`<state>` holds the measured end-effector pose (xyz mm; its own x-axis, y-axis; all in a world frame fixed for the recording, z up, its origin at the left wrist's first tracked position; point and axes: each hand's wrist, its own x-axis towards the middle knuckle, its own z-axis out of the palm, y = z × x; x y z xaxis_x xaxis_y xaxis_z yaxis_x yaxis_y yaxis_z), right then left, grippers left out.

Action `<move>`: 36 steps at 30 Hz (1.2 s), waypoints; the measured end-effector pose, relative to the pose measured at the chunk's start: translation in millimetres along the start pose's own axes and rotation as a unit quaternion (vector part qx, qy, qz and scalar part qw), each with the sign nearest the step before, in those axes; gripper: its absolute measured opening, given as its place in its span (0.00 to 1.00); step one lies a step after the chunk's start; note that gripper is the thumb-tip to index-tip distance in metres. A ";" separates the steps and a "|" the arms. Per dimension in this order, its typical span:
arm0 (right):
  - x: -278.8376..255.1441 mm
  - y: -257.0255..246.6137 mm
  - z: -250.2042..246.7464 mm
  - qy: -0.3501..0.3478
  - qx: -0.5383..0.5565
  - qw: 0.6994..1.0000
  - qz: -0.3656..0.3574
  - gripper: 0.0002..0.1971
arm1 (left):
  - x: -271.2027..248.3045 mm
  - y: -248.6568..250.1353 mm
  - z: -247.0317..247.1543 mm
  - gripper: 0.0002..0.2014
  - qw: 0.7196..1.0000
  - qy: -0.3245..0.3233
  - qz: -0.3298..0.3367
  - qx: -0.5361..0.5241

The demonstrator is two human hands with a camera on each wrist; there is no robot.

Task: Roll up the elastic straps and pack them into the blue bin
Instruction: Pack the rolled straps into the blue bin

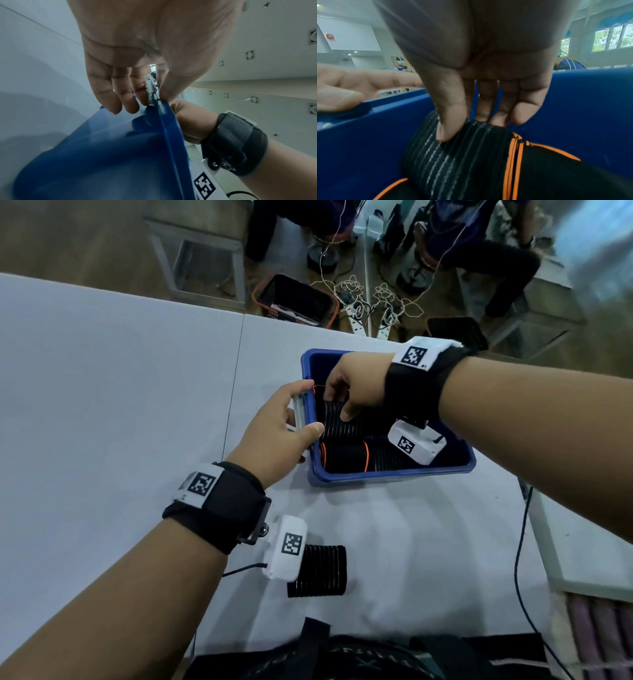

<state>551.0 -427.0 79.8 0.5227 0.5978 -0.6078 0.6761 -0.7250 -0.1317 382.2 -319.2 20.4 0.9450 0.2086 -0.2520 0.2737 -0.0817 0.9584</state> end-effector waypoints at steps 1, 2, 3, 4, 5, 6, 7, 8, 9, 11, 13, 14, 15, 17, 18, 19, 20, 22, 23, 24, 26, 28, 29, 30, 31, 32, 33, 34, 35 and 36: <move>1.7 -1.6 1.5 0.004 0.001 1.000 0.001 0.22 | 0.4 -0.8 -0.1 0.29 1.000 0.001 -0.001 -0.003; 3.0 -2.8 2.7 0.010 0.003 1.000 0.005 0.21 | 0.7 -1.7 -0.1 0.28 1.000 0.002 0.000 -0.005; 4.0 -3.5 3.3 0.016 0.006 1.000 0.010 0.19 | 1.0 -2.3 0.0 0.28 1.000 0.003 0.002 -0.008; 4.3 -4.2 3.9 0.021 0.010 1.000 0.014 0.18 | 1.4 -2.8 0.1 0.28 1.000 0.003 0.002 -0.009; 4.2 -4.7 4.5 0.024 0.012 0.999 0.019 0.17 | 1.8 -3.1 0.1 0.28 1.000 0.002 0.002 -0.009; 3.8 -4.8 4.8 0.027 0.015 0.999 0.022 0.17 | 2.4 -3.2 0.1 0.28 1.000 0.002 0.002 -0.007; 2.6 -4.5 4.6 0.029 0.017 0.999 0.023 0.17 | 2.7 -3.1 -0.1 0.28 1.000 0.001 0.001 -0.005; 0.5 -3.7 3.8 0.033 0.020 0.999 0.023 0.18 | 2.9 -3.1 -0.2 0.28 1.000 0.001 0.001 -0.004; -3.0 -2.8 2.2 0.040 0.025 0.999 0.023 0.18 | 3.3 -3.4 -0.4 0.28 1.000 -0.001 0.002 -0.004; -14.5 -1.3 -3.8 0.059 0.044 0.997 0.021 0.19 | 3.7 -3.9 -0.8 0.28 1.000 -0.002 0.003 -0.001; -31.6 -0.4 -10.1 0.077 0.075 0.994 0.016 0.19 | 3.6 -3.7 -1.1 0.28 1.000 0.000 0.003 0.003; -42.0 -0.2 -11.9 0.084 0.091 0.992 0.010 0.19 | 3.6 -3.7 -1.2 0.29 1.000 0.001 0.003 0.004; -53.4 -0.7 -12.4 0.092 0.106 0.990 0.003 0.19 | 3.5 -3.7 -1.3 0.29 1.000 0.002 0.004 0.004; -78.9 -3.1 -9.6 0.102 0.130 0.986 -0.011 0.18 | 3.2 -3.8 -1.2 0.29 1.000 0.002 0.007 0.011; -92.8 -5.6 -5.5 0.103 0.141 0.985 -0.018 0.18 | 2.9 -3.7 -1.0 0.29 1.000 0.003 0.007 0.016; -106.8 -9.3 0.5 0.101 0.153 0.983 -0.029 0.18 | 2.9 -3.8 -0.9 0.29 1.000 0.003 0.006 0.019; -120.0 -13.7 8.7 0.097 0.170 0.980 -0.044 0.18 | 3.1 -4.3 -0.8 0.29 1.000 0.003 0.006 0.020; -139.6 -22.5 33.0 0.073 0.208 0.972 -0.076 0.17 | 2.0 -3.6 -1.1 0.29 1.000 0.006 0.006 0.019; -145.4 -26.5 49.3 0.051 0.220 0.971 -0.083 0.17 | 1.5 -2.8 -1.3 0.29 1.000 0.008 0.007 0.021; -148.2 -29.4 68.1 0.024 0.221 0.971 -0.084 0.16 | 1.5 -2.5 -1.1 0.29 1.000 0.008 0.008 0.024; -146.8 -33.4 107.8 -0.017 0.195 0.977 -0.086 0.16 | 1.0 -1.8 -0.7 0.29 1.000 0.004 0.009 0.027; -139.3 -33.1 144.7 -0.023 0.168 0.981 -0.091 0.19 | -0.5 -0.3 0.0 0.28 0.999 0.001 0.011 0.030; -134.8 -32.6 159.8 -0.023 0.159 0.983 -0.088 0.22 | -1.0 0.3 0.3 0.28 0.999 0.001 0.010 0.031; -130.9 -32.3 172.5 -0.026 0.157 0.984 -0.077 0.26 | -1.5 0.7 0.8 0.28 0.999 0.002 0.009 0.032; -127.6 -32.4 182.4 -0.035 0.165 0.984 -0.063 0.29 | -1.9 1.5 1.0 0.28 0.999 0.002 0.008 0.032; -125.4 -33.2 190.0 -0.046 0.176 0.982 -0.050 0.31 | -2.3 2.2 1.3 0.28 0.999 0.002 0.007 0.034; -124.5 -34.4 195.9 -0.054 0.187 0.980 -0.042 0.33 | -2.7 2.9 1.9 0.28 0.999 0.002 0.007 0.036; -123.8 -35.4 201.0 -0.059 0.193 0.979 -0.039 0.34 | -2.6 3.1 2.3 0.28 0.999 0.002 0.009 0.039; -123.3 -36.2 205.2 -0.059 0.198 0.978 -0.039 0.34 | -2.7 3.5 2.5 0.29 0.999 0.002 0.011 0.042; -123.1 -37.1 207.9 -0.058 0.201 0.977 -0.040 0.35 | -3.1 4.0 2.3 0.28 0.999 0.003 0.012 0.046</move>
<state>353.6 -544.8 -3.3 0.3987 0.6316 -0.6650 0.4409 -0.7678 -0.4649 380.8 -322.4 24.7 0.9507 0.2109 -0.2272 0.2657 -0.1767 0.9477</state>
